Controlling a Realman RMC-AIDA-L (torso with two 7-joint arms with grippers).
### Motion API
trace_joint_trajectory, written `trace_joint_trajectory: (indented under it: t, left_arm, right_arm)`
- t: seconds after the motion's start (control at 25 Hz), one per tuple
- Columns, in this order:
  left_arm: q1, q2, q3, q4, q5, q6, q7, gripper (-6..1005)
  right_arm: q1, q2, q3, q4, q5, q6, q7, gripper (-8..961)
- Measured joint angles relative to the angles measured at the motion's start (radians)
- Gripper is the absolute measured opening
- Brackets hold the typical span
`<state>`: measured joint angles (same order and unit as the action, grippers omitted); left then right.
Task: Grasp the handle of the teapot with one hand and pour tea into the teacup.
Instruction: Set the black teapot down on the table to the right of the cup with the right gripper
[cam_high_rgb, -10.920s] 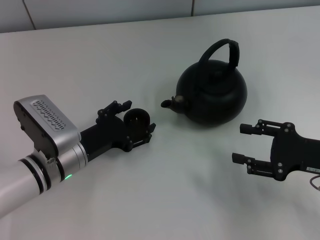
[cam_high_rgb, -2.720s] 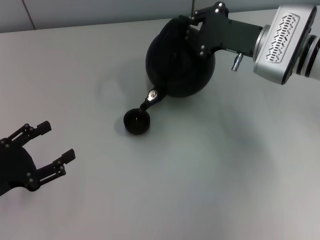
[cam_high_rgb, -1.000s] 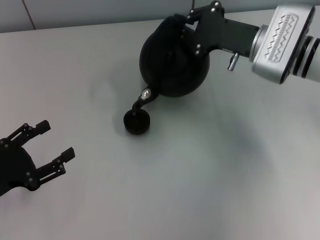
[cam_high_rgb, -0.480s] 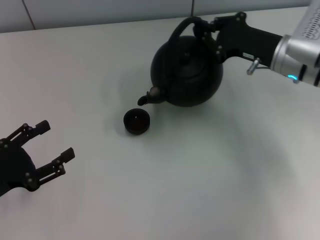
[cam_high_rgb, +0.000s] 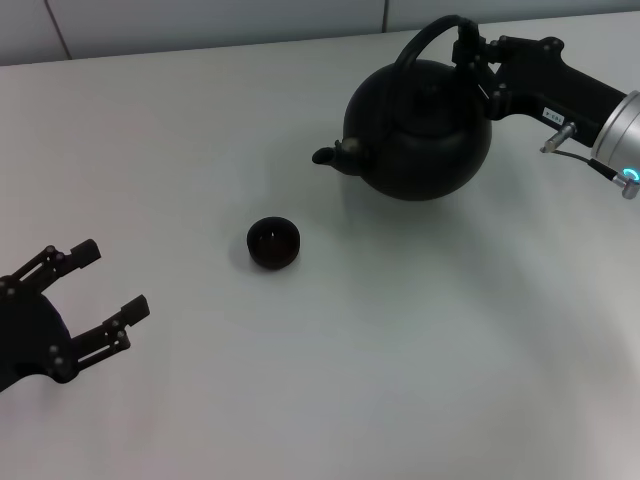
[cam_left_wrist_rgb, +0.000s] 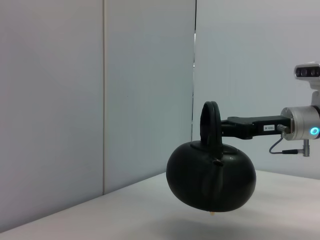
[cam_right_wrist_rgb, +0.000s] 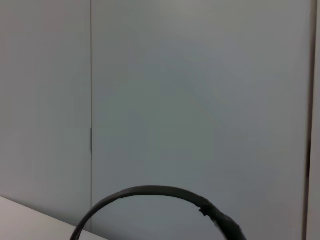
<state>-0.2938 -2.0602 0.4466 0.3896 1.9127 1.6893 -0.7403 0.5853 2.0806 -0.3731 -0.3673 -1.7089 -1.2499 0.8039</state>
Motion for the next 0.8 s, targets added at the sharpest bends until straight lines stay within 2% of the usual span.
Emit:
trace_joint_trajectory:
  t: [0.48, 0.64, 0.8]
  left_arm:
    - [-0.004, 0.000, 0.000, 0.001, 0.000, 0.001, 0.003, 847]
    - [-0.003, 0.000, 0.000, 0.001, 0.000, 0.001, 0.003, 847]
    - [-0.002, 0.000, 0.000, 0.002, 0.000, 0.001, 0.003, 847]
  right_arm:
    - [-0.023, 0.001, 0.007, 0.034, 0.004, 0.031, -0.008, 95]
    - [-0.042, -0.001, 0.008, 0.096, 0.075, 0.053, -0.094, 97]
    - [-0.043, -0.001, 0.007, 0.110, 0.079, 0.064, -0.110, 98]
